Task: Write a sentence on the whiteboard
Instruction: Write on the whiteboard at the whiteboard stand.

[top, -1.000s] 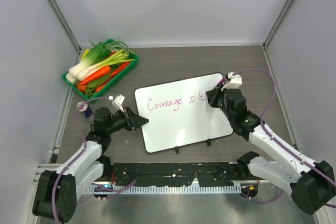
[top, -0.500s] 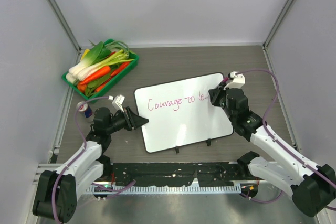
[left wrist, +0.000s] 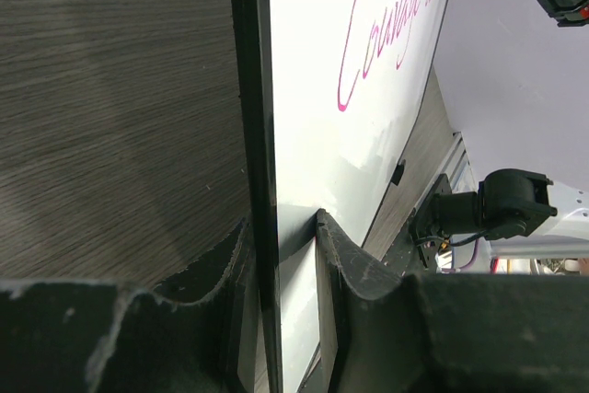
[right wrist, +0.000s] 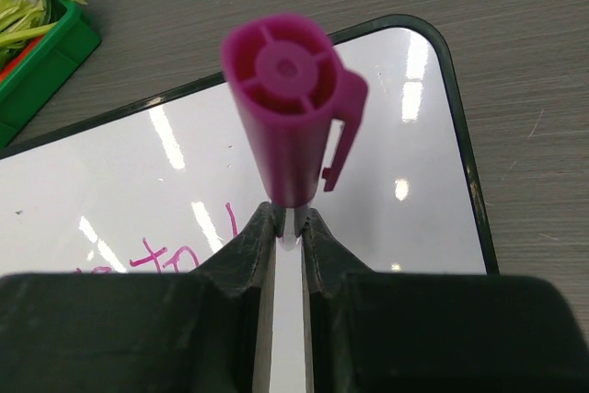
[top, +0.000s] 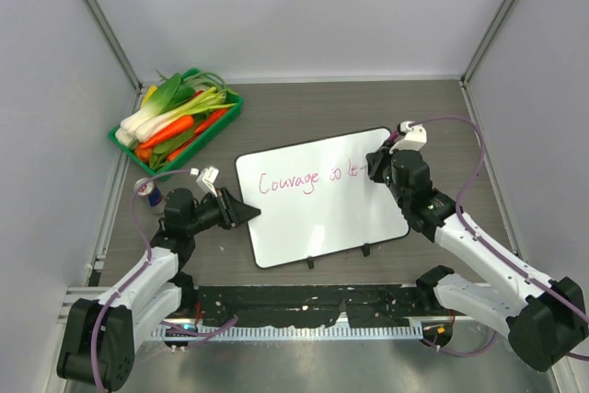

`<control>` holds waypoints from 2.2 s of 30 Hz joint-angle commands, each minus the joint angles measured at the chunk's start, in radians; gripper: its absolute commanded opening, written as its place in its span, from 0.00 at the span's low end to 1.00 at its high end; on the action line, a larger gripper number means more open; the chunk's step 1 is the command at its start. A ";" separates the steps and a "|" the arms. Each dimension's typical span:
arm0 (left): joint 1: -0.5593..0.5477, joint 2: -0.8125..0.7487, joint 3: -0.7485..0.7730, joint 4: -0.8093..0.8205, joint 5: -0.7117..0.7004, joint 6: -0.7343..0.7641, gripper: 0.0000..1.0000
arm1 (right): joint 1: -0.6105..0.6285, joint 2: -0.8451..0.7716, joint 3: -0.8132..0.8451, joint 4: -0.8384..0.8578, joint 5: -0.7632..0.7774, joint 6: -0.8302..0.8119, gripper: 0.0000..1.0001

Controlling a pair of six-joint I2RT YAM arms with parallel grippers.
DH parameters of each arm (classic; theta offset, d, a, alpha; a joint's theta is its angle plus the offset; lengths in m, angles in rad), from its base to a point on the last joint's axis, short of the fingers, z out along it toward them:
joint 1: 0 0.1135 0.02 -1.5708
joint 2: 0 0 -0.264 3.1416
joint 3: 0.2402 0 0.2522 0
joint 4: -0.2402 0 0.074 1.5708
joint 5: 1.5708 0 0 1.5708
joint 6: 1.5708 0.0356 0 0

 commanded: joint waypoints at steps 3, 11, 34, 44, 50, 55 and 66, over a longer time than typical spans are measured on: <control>0.001 0.003 0.008 0.023 -0.010 0.039 0.00 | -0.006 0.024 0.025 0.088 0.043 0.002 0.01; 0.001 0.002 0.007 0.023 -0.011 0.039 0.00 | -0.004 0.036 0.020 0.099 0.010 0.005 0.01; 0.001 0.000 0.007 0.022 -0.013 0.039 0.00 | -0.004 -0.047 -0.070 0.003 -0.017 0.016 0.01; 0.001 -0.004 0.007 0.020 -0.013 0.039 0.00 | -0.004 -0.008 0.003 0.054 0.049 -0.001 0.02; 0.001 -0.004 0.007 0.017 -0.013 0.039 0.00 | -0.004 0.027 0.032 0.074 0.043 0.007 0.02; 0.001 -0.006 0.007 0.015 -0.013 0.039 0.00 | -0.004 0.032 0.036 0.066 0.038 -0.001 0.01; 0.001 -0.003 0.007 0.019 -0.013 0.039 0.00 | -0.004 -0.034 -0.037 0.002 0.017 0.001 0.01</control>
